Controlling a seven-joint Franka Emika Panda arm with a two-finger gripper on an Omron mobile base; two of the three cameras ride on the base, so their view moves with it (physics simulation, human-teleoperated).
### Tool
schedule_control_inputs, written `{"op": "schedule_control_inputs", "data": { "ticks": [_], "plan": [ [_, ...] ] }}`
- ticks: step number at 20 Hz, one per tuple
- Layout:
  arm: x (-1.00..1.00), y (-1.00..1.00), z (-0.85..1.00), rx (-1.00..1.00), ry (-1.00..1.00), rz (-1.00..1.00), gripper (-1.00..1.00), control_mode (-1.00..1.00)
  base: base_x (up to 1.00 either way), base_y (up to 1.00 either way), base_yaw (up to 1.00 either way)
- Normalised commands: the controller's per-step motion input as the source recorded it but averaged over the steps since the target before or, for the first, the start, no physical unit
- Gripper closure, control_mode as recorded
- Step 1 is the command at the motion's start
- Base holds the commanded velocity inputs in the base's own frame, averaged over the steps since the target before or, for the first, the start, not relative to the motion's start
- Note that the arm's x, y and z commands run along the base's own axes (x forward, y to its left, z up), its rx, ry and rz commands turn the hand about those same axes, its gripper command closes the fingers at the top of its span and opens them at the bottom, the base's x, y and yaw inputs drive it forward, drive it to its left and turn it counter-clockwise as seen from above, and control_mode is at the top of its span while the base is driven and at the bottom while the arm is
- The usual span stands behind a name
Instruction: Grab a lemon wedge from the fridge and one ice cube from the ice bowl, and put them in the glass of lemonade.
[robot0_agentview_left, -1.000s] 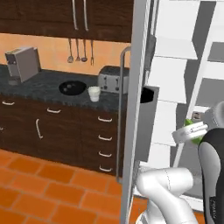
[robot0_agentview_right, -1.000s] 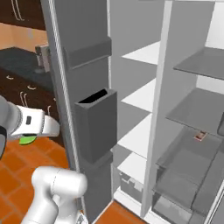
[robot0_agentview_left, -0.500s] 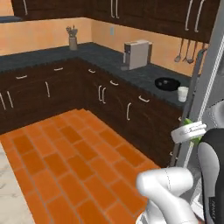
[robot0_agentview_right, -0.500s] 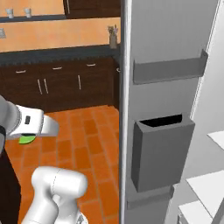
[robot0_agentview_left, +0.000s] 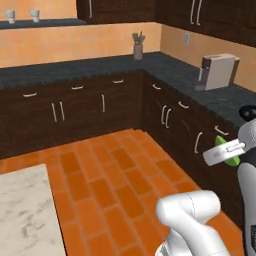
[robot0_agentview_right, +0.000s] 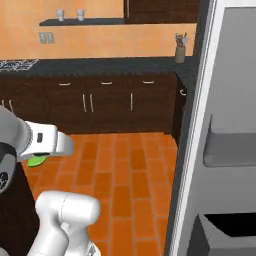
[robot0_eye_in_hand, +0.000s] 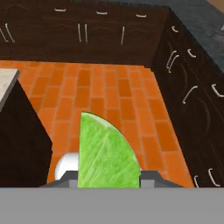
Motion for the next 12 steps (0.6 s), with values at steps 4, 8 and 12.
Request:
{"op": "schedule_control_inputs", "data": {
  "ticks": [4,8,12],
  "plan": [
    [0.00,0.00,0.00,0.00,0.00,0.00,1.00,1.00,1.00,-0.11,-0.22],
    [0.00,0.00,0.00,0.00,0.00,0.00,1.00,1.00,0.75,-0.01,-0.66],
    [0.00,0.00,0.00,0.00,0.00,0.00,1.00,1.00,0.54,0.00,-0.76]
  ]
}}
